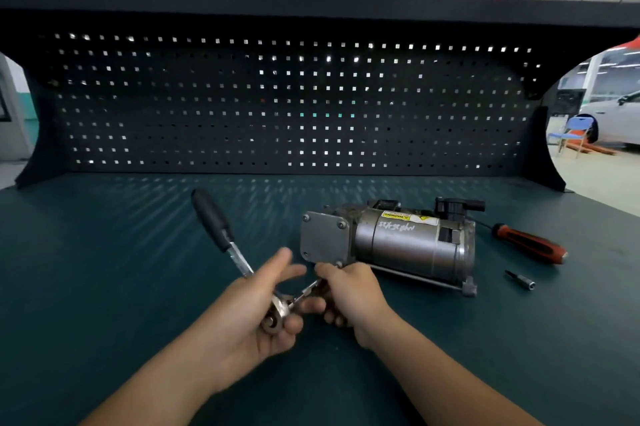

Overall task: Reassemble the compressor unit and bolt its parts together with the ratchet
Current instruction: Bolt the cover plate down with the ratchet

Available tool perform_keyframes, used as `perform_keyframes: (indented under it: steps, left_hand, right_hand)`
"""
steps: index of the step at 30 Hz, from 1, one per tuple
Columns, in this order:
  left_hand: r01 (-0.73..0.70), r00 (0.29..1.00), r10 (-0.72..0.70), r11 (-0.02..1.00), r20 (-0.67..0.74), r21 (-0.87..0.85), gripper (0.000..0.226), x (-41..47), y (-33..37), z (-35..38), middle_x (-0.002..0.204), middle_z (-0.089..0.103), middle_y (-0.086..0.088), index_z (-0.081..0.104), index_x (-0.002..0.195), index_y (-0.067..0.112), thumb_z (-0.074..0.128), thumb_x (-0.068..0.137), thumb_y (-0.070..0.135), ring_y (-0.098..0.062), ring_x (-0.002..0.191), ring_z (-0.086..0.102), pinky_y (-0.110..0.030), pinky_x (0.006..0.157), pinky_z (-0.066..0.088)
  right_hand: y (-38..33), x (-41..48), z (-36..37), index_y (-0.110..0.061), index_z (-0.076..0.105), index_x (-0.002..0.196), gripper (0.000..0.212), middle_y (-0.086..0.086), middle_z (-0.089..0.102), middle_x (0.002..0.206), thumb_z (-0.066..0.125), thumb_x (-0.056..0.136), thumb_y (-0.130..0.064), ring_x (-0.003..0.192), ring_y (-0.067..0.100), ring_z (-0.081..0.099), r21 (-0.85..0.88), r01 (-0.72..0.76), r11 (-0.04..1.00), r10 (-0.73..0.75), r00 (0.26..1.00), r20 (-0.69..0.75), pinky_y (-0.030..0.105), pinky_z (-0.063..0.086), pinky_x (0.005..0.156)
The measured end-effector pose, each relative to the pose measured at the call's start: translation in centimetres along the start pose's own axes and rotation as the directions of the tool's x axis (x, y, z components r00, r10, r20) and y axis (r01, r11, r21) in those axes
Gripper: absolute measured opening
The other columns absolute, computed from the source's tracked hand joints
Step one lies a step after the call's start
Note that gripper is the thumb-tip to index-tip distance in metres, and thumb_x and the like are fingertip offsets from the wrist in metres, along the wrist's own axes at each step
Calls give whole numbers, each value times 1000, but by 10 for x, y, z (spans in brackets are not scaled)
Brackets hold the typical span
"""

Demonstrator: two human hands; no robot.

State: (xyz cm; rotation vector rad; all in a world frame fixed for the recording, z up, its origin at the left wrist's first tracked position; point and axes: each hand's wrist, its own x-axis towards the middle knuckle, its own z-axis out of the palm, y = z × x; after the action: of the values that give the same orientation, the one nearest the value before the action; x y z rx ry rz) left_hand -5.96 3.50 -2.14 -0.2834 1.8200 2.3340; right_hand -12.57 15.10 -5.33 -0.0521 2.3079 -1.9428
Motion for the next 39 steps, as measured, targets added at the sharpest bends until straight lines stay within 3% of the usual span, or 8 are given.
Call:
perform_keyframes:
  steps: [3, 6, 14, 17, 21, 26, 34, 39]
  left_hand:
    - [-365, 909, 357, 437, 214, 822, 11, 2, -10, -9, 87, 65, 2, 56, 101, 31, 52, 91, 32, -8, 63, 57, -26, 55, 47]
    - [-325, 851, 338, -262, 402, 909, 30, 6, -20, -12, 109, 48, 6, 38, 119, 38, 48, 91, 35, -19, 99, 55, -30, 76, 43]
    - [-87, 996, 90, 976, -8, 199, 35, 4, -8, 2, 75, 69, -8, 63, 101, 18, 44, 92, 46, -7, 34, 43, -17, 34, 34]
    - [71, 996, -80, 977, -39, -201, 46, 6, -2, -1, 74, 70, -16, 62, 103, 7, 43, 93, 48, -5, 29, 35, -11, 29, 26]
    - [-151, 975, 198, 922, -98, 358, 21, 6, -2, -5, 75, 72, -9, 60, 102, 12, 51, 94, 29, -7, 31, 36, -16, 34, 28]
    - [-274, 772, 568, -109, 286, 956, 22, 4, -20, -9, 99, 64, 11, 43, 114, 37, 40, 92, 38, -15, 88, 60, -30, 69, 46]
    - [-62, 995, 71, 991, -70, 115, 22, 6, -10, 3, 84, 73, -11, 61, 98, 19, 45, 96, 34, -8, 32, 45, -16, 33, 36]
    - [127, 991, -131, 921, 15, -367, 29, 6, -4, 0, 79, 71, -21, 58, 104, -4, 43, 95, 20, -5, 27, 35, -10, 28, 28]
  right_hand:
    - [3, 0, 0, -7, 51, 53, 41, -2, 48, 31, 45, 93, -16, 23, 8, 38, -30, 17, 999, -17, 1000, 10, 14, 24, 29]
    - [4, 2, 2, -9, 51, 47, 46, -1, 48, 32, 54, 91, -24, 24, 9, 40, -55, 49, 997, -51, 998, -38, 15, 27, 30]
    - [2, 0, 1, -10, 49, 50, 41, -3, 44, 30, 55, 90, -19, 23, 7, 37, -15, 18, 1000, -19, 999, -41, 13, 23, 29]
    - [0, 1, 1, -10, 49, 54, 41, -4, 46, 31, 52, 92, -21, 23, 7, 39, 25, -16, 1000, 16, 1000, -1, 12, 24, 29]
    - [2, 2, 2, -7, 54, 59, 41, -3, 50, 33, 50, 95, -27, 24, 8, 39, -13, -5, 1000, 6, 1000, 28, 13, 24, 28]
    - [5, 9, 1, -12, 50, 45, 47, -6, 44, 30, 63, 86, -32, 37, 8, 43, -131, 45, 990, -56, 995, -83, 20, 33, 43]
    - [1, 2, 1, -10, 51, 59, 35, -1, 49, 37, 50, 92, -21, 23, 7, 37, -54, -25, 998, 23, 999, -30, 12, 23, 30]
    - [1, 2, 1, -10, 50, 52, 45, -5, 45, 32, 45, 94, -25, 24, 8, 37, -68, -10, 998, 10, 1000, 1, 14, 23, 30]
